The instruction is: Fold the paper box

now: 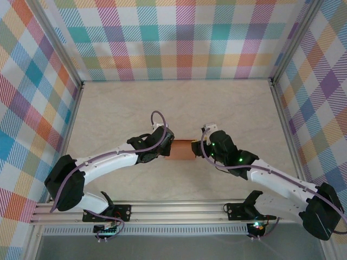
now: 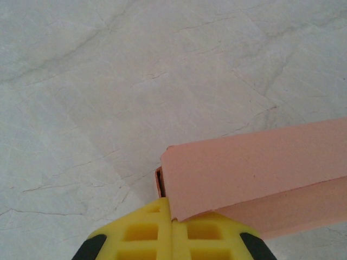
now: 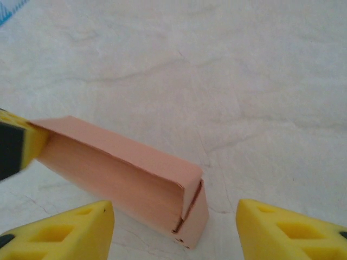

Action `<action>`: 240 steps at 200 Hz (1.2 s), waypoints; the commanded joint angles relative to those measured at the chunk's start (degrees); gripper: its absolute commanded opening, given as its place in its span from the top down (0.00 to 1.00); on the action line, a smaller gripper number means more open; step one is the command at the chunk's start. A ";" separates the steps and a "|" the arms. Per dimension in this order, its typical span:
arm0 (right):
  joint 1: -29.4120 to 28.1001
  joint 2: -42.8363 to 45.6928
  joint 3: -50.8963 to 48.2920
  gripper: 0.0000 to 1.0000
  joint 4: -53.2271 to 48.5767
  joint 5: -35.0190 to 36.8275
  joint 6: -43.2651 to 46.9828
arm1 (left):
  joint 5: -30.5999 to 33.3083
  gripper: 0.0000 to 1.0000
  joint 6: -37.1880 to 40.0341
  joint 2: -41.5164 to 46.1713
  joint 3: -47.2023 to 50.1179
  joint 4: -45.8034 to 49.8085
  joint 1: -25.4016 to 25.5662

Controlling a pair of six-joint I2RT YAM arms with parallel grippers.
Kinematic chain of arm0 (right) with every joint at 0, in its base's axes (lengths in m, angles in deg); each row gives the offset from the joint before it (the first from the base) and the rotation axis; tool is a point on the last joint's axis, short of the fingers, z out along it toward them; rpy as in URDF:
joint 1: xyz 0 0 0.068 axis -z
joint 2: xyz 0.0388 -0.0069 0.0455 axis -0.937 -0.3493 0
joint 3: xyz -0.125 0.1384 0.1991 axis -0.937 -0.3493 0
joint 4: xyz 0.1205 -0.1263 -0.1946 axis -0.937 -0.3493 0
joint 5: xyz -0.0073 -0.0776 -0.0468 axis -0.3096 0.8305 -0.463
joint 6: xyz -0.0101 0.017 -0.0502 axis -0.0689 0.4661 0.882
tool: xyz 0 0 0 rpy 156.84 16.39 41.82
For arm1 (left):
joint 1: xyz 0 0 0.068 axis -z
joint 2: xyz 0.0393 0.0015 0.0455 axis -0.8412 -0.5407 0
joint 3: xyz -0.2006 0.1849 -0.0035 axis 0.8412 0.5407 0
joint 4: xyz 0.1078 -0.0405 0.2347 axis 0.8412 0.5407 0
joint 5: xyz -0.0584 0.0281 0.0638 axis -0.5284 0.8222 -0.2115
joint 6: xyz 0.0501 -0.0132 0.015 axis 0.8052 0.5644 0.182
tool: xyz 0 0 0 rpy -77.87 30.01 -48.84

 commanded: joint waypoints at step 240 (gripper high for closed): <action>1.58 -23.10 13.37 0.46 -14.88 -1.27 -11.16 | -4.58 0.51 7.48 4.78 -0.98 10.58 -0.11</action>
